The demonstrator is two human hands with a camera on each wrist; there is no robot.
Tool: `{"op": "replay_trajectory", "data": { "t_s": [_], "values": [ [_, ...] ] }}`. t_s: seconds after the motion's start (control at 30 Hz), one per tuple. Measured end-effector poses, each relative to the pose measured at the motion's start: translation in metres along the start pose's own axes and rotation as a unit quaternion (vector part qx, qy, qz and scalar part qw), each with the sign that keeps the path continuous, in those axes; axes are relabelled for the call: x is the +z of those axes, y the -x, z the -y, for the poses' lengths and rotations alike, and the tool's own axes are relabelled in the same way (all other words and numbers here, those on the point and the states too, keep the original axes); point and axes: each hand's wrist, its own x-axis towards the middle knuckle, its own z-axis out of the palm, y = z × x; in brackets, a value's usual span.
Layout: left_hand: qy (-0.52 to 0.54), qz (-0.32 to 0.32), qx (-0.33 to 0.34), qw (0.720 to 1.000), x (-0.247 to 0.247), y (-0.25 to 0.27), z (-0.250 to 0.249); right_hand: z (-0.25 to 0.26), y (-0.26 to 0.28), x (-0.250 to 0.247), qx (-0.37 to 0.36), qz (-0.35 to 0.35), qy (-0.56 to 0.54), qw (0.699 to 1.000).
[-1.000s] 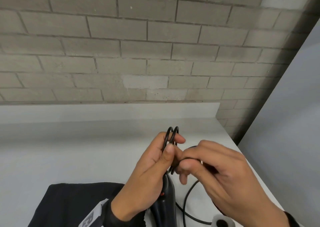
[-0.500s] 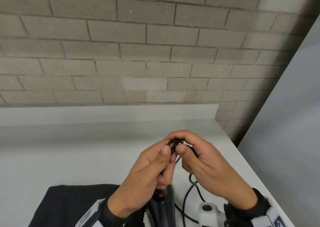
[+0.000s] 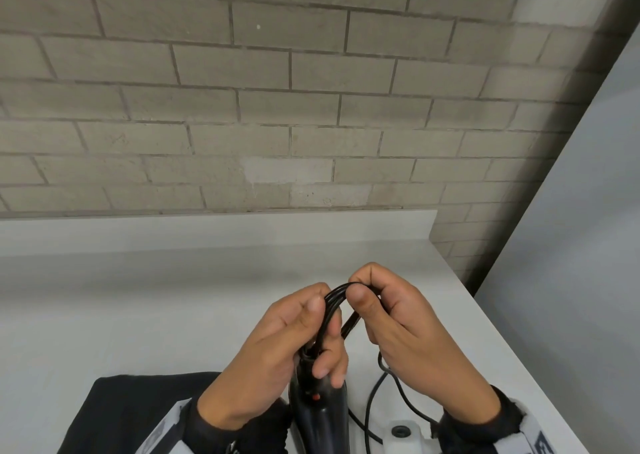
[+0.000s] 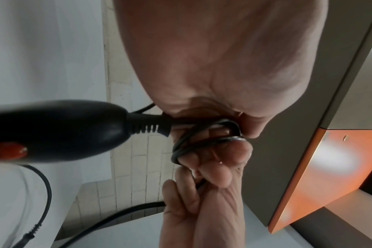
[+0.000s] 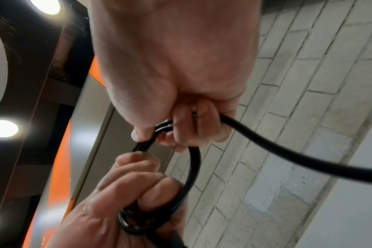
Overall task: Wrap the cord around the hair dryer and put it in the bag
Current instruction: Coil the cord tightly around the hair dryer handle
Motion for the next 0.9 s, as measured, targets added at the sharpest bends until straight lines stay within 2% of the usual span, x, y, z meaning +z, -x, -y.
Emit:
{"op": "replay_trajectory", "data": {
  "t_s": [0.13,0.3,0.5,0.7,0.8,0.9],
  "values": [
    [-0.028,-0.011,0.012,0.999,0.004,0.000,0.002,0.002,0.003,0.003,0.003,-0.021,-0.014,1.000],
    [-0.029,-0.059,0.020,0.998,0.015,0.001,0.004,-0.005,0.004,0.010,-0.001,-0.045,-0.046,0.998],
    [0.037,-0.115,0.031,0.992,0.013,0.000,0.005,-0.035,0.018,0.007,0.044,-0.054,-0.043,0.997],
    [0.088,-0.172,0.042,0.980,0.005,-0.001,0.007,-0.082,0.059,0.014,0.148,0.032,-0.029,0.988],
    [0.097,-0.178,0.050,0.978,0.007,-0.001,0.009,-0.096,0.076,0.020,0.167,-0.022,0.065,0.984],
    [0.117,-0.180,0.053,0.975,0.008,-0.001,0.008,-0.100,0.085,0.023,0.142,-0.105,0.224,0.958]
  ]
}}
